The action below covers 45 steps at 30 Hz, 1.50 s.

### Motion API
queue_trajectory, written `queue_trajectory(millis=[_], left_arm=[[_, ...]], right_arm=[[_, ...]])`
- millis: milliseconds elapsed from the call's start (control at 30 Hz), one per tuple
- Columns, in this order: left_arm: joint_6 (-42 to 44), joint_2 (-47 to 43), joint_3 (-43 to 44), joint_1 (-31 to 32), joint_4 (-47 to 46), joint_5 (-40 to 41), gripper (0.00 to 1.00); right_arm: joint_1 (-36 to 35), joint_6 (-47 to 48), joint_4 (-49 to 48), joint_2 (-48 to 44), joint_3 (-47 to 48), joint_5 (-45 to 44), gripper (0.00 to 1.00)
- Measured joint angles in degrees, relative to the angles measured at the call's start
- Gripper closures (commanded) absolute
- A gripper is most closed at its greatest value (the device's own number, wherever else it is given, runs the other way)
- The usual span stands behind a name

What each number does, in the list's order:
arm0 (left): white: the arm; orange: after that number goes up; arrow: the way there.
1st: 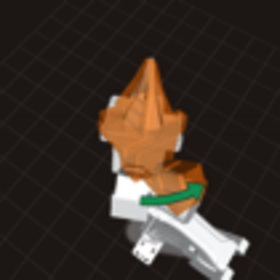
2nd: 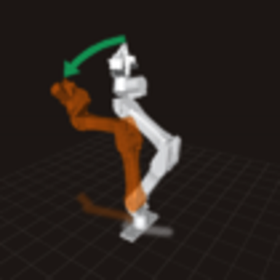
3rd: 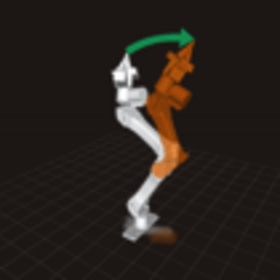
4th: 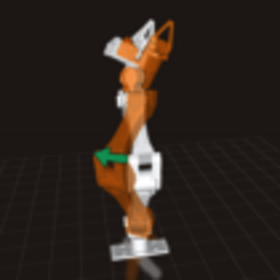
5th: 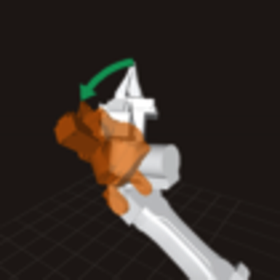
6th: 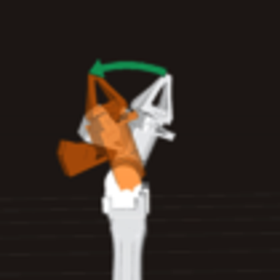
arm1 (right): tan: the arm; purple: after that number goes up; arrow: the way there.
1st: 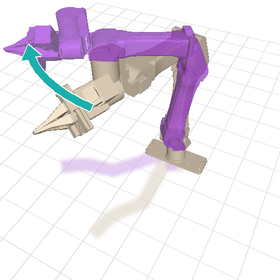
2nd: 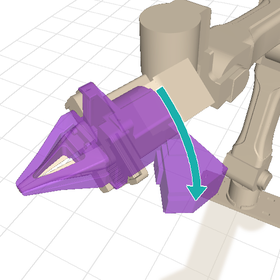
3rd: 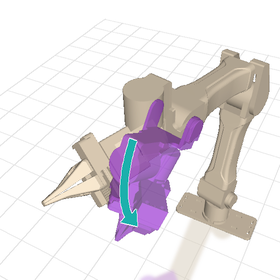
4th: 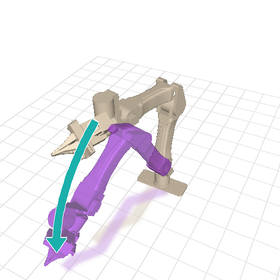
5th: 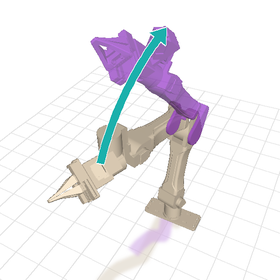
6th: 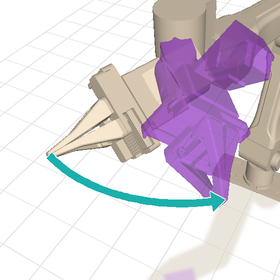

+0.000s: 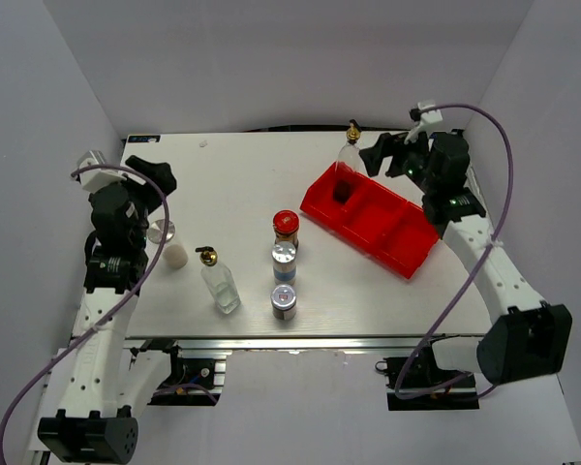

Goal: Organize the condiment bottles

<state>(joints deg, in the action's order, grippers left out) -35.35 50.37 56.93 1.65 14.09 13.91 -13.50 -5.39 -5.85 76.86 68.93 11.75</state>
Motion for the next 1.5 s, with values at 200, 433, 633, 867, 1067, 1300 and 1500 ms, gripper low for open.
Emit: queue_trajectory(millis=[200,433,633,867,1067,1300,1500], left_arm=[[0.04,-7.91,-2.01,2.03,5.7,-5.33,0.02],[7.26,-8.79,1.05,2.25,18.18,-10.62,0.02],[14.1,-8.2,5.18,2.4,26.05,-18.45,0.02],[16.74,-8.24,5.01,4.0,27.87,-28.55,0.02],[17.22,-7.85,4.94,4.46,27.98,-34.77,0.02],[18.43,-7.89,4.92,6.36,31.43,-35.87,0.02],[18.69,-9.35,3.37,6.36,33.44,-35.76,0.02]], right_arm=[[0.0,-4.48,1.81,-9.14,-7.52,-1.01,0.11],[0.0,-4.7,2.95,-13.18,-8.41,-1.29,0.11],[0.0,-4.39,3.82,-12.83,-8.79,-0.85,0.11],[0.0,-3.19,5.49,-11.8,-8.79,-0.39,0.1],[0.0,-1.86,6.34,-10.91,-8.79,2.75,0.11],[0.0,0.13,6.36,-10.91,-8.79,3.45,0.11],[0.0,0.92,6.38,-10.91,-8.79,3.65,0.11]])
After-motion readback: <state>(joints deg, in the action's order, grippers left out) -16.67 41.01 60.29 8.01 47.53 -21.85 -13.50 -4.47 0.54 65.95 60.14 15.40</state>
